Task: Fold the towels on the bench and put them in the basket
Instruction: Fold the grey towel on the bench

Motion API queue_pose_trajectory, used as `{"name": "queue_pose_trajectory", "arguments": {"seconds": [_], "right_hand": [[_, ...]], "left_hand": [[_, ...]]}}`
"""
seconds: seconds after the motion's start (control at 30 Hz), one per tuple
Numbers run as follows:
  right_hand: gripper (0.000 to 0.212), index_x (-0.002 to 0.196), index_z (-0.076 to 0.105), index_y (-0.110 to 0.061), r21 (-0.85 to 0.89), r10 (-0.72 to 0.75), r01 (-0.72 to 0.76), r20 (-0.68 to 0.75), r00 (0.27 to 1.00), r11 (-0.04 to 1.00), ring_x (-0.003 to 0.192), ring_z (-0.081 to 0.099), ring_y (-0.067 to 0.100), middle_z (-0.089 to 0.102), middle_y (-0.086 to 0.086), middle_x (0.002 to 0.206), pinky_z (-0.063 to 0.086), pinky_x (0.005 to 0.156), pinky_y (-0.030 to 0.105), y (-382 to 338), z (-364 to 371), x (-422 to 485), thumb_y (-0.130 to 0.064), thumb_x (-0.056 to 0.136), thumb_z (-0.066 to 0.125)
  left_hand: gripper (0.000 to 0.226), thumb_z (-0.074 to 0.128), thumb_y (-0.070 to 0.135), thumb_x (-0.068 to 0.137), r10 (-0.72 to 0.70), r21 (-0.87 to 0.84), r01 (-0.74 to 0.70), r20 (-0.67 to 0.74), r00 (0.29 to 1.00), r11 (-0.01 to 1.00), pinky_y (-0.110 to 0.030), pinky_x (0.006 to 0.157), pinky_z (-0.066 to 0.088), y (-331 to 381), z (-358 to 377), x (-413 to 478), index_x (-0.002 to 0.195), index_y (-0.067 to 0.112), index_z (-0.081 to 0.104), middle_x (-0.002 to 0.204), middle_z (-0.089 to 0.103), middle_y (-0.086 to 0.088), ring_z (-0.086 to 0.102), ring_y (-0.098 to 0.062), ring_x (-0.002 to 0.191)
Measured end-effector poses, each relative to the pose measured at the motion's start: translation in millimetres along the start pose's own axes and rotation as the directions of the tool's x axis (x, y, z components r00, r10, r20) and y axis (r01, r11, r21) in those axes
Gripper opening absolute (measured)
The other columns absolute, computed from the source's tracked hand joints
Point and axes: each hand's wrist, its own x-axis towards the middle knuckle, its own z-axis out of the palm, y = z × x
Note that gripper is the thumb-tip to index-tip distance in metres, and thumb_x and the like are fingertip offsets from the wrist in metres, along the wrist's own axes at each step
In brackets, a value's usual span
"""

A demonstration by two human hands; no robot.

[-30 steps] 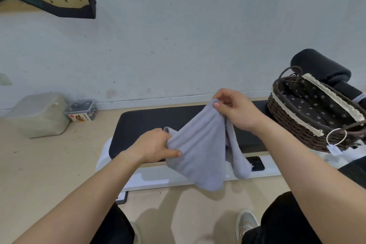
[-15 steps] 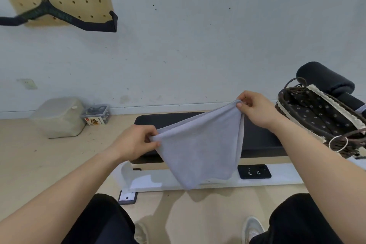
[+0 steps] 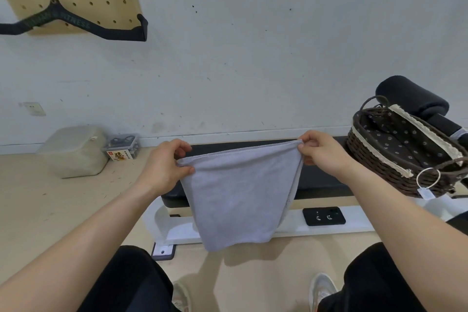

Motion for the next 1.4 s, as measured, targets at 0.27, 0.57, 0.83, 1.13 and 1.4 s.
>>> {"name": "queue_pose_trajectory", "arguments": {"seconds": [0.27, 0.57, 0.83, 1.13, 1.4], "right_hand": [[0.009, 0.091, 0.059, -0.022, -0.121, -0.051, 0.04, -0.087, 0.995, 0.992, 0.08, 0.063, 0.014, 0.068, 0.0, 0.081, 0.049, 0.074, 0.03, -0.7, 7.7, -1.7, -0.021, 0.099, 0.054], [0.008, 0.095, 0.06, -0.021, -0.252, -0.062, 0.046, -0.055, 0.997, 0.967, 0.075, 0.06, 0.011, 0.065, -0.005, 0.077, 0.045, 0.066, 0.026, -6.2, 19.0, -10.6, -0.018, 0.099, 0.053], [0.01, 0.089, 0.06, -0.016, 0.166, 0.08, -0.069, -0.063, 0.995, 0.984, 0.077, 0.06, 0.021, 0.063, 0.006, 0.081, 0.057, 0.08, 0.052, -10.5, 9.5, -12.5, -0.02, 0.097, 0.055], [0.014, 0.092, 0.056, -0.01, 0.258, 0.119, -0.15, 0.134, 0.984, 0.954, 0.039, 0.033, 0.013, 0.042, 0.002, 0.053, 0.026, 0.042, 0.022, 2.2, -8.9, -6.6, -0.016, 0.103, 0.05], [0.011, 0.09, 0.053, -0.016, -0.054, 0.126, -0.136, -0.152, 0.98, 0.989, 0.06, 0.064, 0.024, 0.058, 0.004, 0.072, 0.048, 0.052, 0.03, 36.7, 17.9, 88.8, -0.018, 0.101, 0.05]], "left_hand": [[0.004, 0.066, 0.023, 0.091, -0.03, -0.133, 0.016, -0.102, 0.994, 0.991, -0.024, 0.061, 0.038, 11.2, 4.0, 7.3, 0.089, 0.024, 0.063, 0.082, 0.065, 0.012, 0.056, -0.011, 0.078], [0.005, 0.06, 0.023, 0.096, -0.071, -0.319, -0.003, -0.219, 0.973, 0.948, -0.01, 0.062, 0.038, 23.6, 4.9, 4.8, 0.096, 0.019, 0.06, 0.085, 0.062, 0.009, 0.054, -0.008, 0.079], [0.008, 0.059, 0.027, 0.097, -0.082, -0.274, 0.026, -0.195, 0.977, 0.961, -0.031, 0.072, 0.038, 19.3, -1.9, 8.0, 0.099, 0.019, 0.059, 0.087, 0.062, 0.009, 0.057, -0.019, 0.09], [0.007, 0.065, 0.032, 0.094, -0.104, -0.302, 0.117, 0.061, 0.993, 0.946, -0.041, 0.087, 0.05, 0.3, 7.8, 21.8, 0.093, 0.025, 0.065, 0.094, 0.07, 0.003, 0.064, -0.021, 0.093], [0.013, 0.053, 0.024, 0.101, -0.14, -0.16, 0.14, 0.008, 0.99, 0.977, -0.028, 0.075, 0.037, -14.7, 67.4, 98.3, 0.102, 0.016, 0.063, 0.089, 0.062, 0.002, 0.058, -0.025, 0.091]]}}
